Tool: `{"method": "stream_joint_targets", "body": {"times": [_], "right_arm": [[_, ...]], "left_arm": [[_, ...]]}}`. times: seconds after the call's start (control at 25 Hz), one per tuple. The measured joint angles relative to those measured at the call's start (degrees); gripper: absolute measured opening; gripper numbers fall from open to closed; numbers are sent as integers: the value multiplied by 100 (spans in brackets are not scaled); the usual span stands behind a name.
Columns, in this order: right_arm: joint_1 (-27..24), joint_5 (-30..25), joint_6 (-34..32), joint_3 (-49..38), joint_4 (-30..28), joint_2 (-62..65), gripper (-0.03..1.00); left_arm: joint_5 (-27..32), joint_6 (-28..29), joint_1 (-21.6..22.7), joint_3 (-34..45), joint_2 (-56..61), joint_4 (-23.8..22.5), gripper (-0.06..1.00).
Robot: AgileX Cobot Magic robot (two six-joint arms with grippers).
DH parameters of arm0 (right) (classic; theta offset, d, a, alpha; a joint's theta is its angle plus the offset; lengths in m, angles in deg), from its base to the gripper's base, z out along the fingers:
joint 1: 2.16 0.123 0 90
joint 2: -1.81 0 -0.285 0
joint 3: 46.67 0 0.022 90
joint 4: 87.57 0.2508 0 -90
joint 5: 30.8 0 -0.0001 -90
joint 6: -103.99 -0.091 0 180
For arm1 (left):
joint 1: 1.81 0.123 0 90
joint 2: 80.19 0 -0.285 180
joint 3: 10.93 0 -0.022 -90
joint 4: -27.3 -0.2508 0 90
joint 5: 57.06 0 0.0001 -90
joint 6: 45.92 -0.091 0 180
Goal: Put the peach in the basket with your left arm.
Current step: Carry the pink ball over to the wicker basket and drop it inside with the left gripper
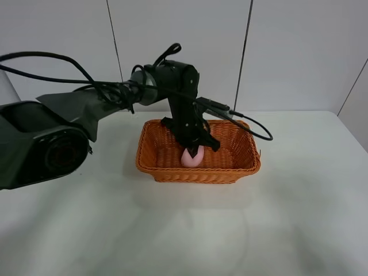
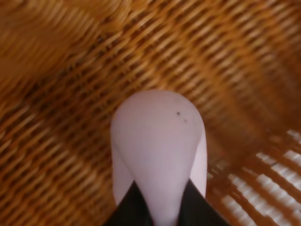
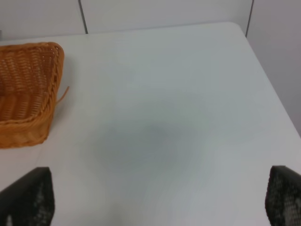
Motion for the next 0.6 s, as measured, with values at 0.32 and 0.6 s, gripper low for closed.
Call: {"method": "stream_joint_targets", "body": {"times": [0.32,0.6], "right_arm": [[0,0,0,0,0,0,69],[0,0,0,0,0,0,69]], "left_arm": [[127,0,52,0,-103,-19,68],[543,-76,63,-14,145,15,86]]}}
